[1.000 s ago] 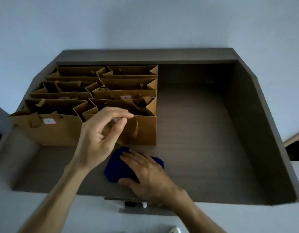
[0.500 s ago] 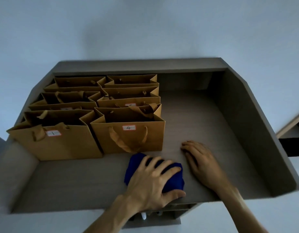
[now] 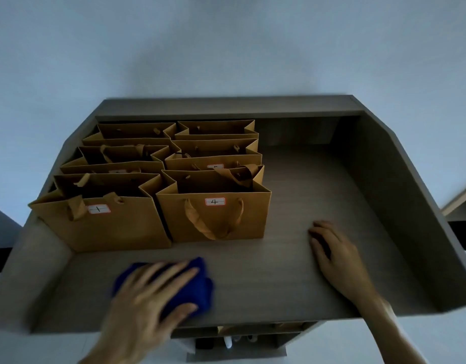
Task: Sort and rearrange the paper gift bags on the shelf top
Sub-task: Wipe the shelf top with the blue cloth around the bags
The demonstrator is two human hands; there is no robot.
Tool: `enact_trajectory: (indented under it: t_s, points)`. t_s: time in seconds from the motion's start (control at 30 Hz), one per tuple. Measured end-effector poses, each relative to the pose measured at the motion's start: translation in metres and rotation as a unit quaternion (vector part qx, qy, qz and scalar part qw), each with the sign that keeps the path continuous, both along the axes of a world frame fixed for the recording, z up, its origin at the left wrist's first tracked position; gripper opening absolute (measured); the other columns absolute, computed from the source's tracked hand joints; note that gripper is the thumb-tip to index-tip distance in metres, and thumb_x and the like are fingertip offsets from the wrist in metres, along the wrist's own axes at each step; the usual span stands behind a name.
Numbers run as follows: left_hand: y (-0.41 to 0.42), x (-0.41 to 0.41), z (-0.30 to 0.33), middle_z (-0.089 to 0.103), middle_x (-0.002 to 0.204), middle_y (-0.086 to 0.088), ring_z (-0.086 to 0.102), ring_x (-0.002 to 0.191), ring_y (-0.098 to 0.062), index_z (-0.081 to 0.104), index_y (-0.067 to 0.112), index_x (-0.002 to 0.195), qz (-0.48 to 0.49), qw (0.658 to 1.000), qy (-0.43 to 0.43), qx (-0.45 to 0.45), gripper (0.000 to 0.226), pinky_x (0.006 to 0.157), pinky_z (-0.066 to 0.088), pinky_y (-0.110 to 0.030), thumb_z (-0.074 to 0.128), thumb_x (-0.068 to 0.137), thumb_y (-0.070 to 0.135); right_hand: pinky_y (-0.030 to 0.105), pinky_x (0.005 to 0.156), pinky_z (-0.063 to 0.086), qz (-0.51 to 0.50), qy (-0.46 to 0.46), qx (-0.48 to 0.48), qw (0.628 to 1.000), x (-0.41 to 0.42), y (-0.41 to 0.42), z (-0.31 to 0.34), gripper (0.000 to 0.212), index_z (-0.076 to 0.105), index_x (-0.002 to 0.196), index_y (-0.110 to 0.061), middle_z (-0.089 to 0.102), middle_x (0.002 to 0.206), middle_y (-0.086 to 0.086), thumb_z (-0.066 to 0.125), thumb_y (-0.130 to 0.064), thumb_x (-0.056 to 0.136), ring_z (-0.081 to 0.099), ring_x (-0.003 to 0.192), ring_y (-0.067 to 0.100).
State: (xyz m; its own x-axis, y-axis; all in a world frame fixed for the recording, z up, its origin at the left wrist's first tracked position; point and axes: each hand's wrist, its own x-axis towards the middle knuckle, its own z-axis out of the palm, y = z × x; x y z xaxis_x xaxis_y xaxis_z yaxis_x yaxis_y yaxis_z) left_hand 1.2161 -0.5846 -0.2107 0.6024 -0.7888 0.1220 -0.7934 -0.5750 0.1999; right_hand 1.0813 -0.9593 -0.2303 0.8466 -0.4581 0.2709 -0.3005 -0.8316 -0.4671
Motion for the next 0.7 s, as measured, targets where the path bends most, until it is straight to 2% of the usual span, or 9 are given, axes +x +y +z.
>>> enact_trajectory:
  t_s: [0.1,0.17,0.33,0.47,0.6,0.7]
  points:
    - [0.044,0.024,0.005,0.057,0.136,0.012,0.053,0.117,-0.016,0.036,0.044,0.143,0.116,0.992,0.015,0.043,0.056,0.091,0.045,-0.047,0.023,0.094,0.068,0.037,0.106,0.040,-0.007,0.005,-0.025,1.000,0.003,0.002,-0.003,0.028,0.064,0.120,-0.010,0.059,0.130,0.009,0.057,-0.019,0.094,0.052,0.123,0.025]
    - [0.034,0.023,0.007,0.058,0.135,0.012,0.056,0.115,-0.019,0.045,0.041,0.138,0.136,0.988,0.006,0.072,0.056,0.088,0.047,-0.051,0.022,0.094,0.067,0.043,0.104,0.044,-0.007,0.011,-0.041,0.999,0.004,0.003,-0.004,0.030,0.064,0.121,-0.009,0.059,0.130,0.011,0.054,-0.021,0.095,0.053,0.122,0.027]
    - [-0.048,-0.011,0.005,0.044,0.146,0.021,0.051,0.127,-0.018,0.042,0.044,0.140,0.014,1.000,-0.013,0.018,0.057,0.100,0.043,-0.055,0.027,0.093,0.072,0.041,0.101,0.043,-0.002,0.028,-0.031,0.999,0.003,0.002,-0.004,0.034,0.060,0.125,-0.013,0.055,0.132,0.010,0.050,-0.026,0.095,0.052,0.120,0.025]
    - [-0.102,-0.030,0.004,0.042,0.149,0.017,0.047,0.131,-0.020,0.040,0.041,0.141,-0.061,0.998,-0.019,0.026,0.065,0.106,0.037,-0.055,0.025,0.089,0.077,0.042,0.100,0.041,-0.004,0.040,-0.015,0.999,0.004,0.003,-0.001,0.032,0.060,0.125,-0.013,0.055,0.133,0.011,0.054,-0.019,0.094,0.051,0.120,0.027]
    - [-0.078,-0.019,0.002,0.036,0.153,0.017,0.036,0.139,-0.014,0.034,0.042,0.145,-0.056,0.998,-0.014,0.016,0.065,0.114,0.024,-0.045,0.027,0.091,0.075,0.049,0.098,0.044,-0.009,0.032,-0.012,0.999,0.005,0.003,-0.001,0.028,0.063,0.120,-0.008,0.058,0.128,0.016,0.056,-0.016,0.095,0.056,0.114,0.034]
    - [-0.021,-0.003,-0.001,0.040,0.150,0.019,0.040,0.135,-0.011,0.035,0.044,0.144,0.016,1.000,-0.002,0.001,0.061,0.112,0.033,-0.045,0.031,0.091,0.074,0.049,0.094,0.047,0.003,0.010,-0.027,1.000,0.006,0.003,-0.002,0.033,0.065,0.116,-0.006,0.060,0.124,0.016,0.048,-0.027,0.096,0.059,0.108,0.035]
